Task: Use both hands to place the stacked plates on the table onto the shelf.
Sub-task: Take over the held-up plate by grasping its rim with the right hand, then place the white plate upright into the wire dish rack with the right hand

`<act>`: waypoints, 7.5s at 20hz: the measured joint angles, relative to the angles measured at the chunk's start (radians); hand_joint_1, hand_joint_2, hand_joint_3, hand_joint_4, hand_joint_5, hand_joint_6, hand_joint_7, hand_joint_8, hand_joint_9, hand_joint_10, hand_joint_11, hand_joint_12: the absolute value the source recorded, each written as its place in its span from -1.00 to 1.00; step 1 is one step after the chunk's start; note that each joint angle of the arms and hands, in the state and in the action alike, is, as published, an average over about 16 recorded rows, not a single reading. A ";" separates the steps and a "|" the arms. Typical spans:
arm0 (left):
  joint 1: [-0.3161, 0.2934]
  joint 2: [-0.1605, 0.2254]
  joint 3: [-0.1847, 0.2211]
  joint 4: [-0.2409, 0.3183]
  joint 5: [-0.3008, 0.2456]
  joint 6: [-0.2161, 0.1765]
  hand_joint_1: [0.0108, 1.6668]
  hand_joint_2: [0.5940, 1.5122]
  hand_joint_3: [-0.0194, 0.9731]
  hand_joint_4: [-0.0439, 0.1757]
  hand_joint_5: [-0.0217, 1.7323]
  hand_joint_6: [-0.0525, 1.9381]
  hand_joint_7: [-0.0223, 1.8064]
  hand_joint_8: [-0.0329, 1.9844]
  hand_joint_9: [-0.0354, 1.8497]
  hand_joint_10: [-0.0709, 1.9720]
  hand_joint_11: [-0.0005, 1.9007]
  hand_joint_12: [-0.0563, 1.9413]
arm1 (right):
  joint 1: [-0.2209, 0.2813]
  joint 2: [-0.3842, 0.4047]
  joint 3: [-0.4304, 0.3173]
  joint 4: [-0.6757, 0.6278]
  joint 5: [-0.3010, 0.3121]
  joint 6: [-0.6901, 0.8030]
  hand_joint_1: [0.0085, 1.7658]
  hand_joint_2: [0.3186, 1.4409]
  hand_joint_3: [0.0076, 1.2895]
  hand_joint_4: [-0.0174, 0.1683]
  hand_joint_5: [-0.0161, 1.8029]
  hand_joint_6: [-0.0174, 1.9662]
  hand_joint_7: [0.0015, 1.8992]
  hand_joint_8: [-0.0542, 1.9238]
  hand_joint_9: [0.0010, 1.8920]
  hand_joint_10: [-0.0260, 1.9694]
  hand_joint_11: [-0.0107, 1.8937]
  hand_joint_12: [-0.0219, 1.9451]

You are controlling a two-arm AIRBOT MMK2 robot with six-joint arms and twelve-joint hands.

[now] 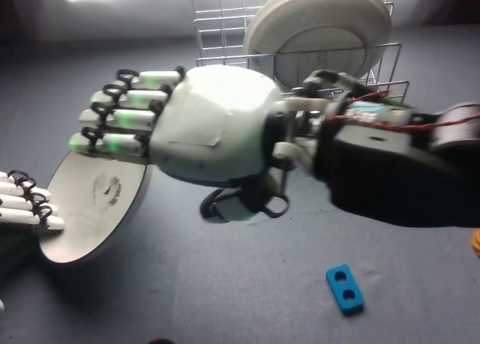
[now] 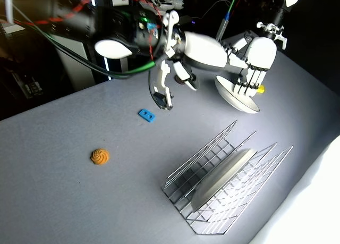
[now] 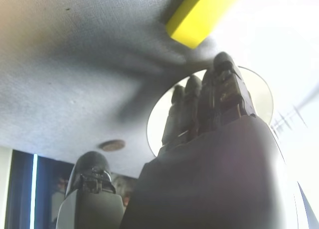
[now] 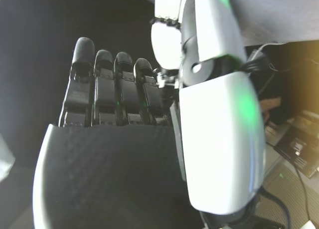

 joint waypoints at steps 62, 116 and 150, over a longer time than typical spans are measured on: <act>-0.281 0.041 -0.007 0.053 -0.019 -0.021 -0.99 -0.10 -0.92 -0.60 -0.86 -0.94 -0.82 -0.97 -0.85 -0.91 -0.98 -0.67 | -0.003 -0.165 0.109 0.084 0.036 -0.068 0.50 0.25 -0.99 -0.82 0.00 0.02 0.05 -0.06 0.06 0.03 -0.06 0.04; -0.321 0.047 0.003 0.098 0.004 -0.004 -0.99 -0.08 -0.92 -0.61 -0.82 -0.94 -0.78 -0.97 -0.83 -0.91 -0.98 -0.62 | 0.204 0.214 0.089 1.218 0.036 -0.180 0.56 0.25 -0.99 -0.87 -0.04 0.13 0.04 -0.02 0.05 0.05 -0.07 0.01; -0.326 0.046 -0.001 0.103 0.090 -0.019 -0.99 -0.08 -0.92 -0.61 -0.83 -0.94 -0.79 -0.97 -0.83 -0.91 -0.98 -0.63 | 0.148 0.141 0.135 1.092 0.034 -0.192 0.56 0.25 -0.99 -0.89 0.00 0.04 0.04 -0.07 0.00 0.12 -0.17 0.19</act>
